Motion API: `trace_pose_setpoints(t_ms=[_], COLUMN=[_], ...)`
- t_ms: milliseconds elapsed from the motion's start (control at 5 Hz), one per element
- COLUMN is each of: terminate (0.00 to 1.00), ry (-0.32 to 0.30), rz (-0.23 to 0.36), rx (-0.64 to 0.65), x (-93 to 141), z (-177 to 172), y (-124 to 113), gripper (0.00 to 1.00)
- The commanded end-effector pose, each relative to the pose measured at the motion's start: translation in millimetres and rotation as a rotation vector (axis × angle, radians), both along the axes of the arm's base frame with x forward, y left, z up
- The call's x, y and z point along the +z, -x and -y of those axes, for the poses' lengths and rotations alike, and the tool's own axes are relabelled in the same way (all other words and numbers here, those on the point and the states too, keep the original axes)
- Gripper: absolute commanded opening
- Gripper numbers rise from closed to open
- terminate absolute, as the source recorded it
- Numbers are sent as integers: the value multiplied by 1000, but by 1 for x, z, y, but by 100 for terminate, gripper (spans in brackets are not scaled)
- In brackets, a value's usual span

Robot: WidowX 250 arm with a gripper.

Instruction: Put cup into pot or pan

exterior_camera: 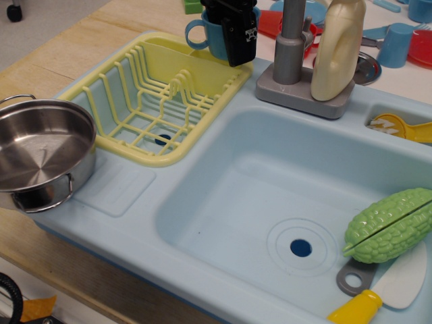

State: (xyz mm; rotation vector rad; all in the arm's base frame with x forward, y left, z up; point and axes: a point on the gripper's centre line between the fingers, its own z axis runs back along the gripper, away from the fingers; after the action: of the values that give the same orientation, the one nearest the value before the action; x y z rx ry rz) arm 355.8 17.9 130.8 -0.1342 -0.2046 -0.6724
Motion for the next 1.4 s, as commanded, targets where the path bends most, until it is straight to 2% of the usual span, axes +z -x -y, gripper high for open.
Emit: trace_pose_setpoints(t_ms=[0,200,400,600,800,1000,1200], terminate=[0,0,0,0,0,0,0], ry=[-68,-139,-172,-169,-156,-160,-138], rz=[64,59,32,2,-38,-83,-140], rx=[38,129,332,525,670,760,821], x=[26,50,65,69,62,63,57], z=[-5,-9,-17,-26,-32,-38,-41], y=[3,19,56,98,132,154,172], gripper=[0,0,0,0,0,0,0])
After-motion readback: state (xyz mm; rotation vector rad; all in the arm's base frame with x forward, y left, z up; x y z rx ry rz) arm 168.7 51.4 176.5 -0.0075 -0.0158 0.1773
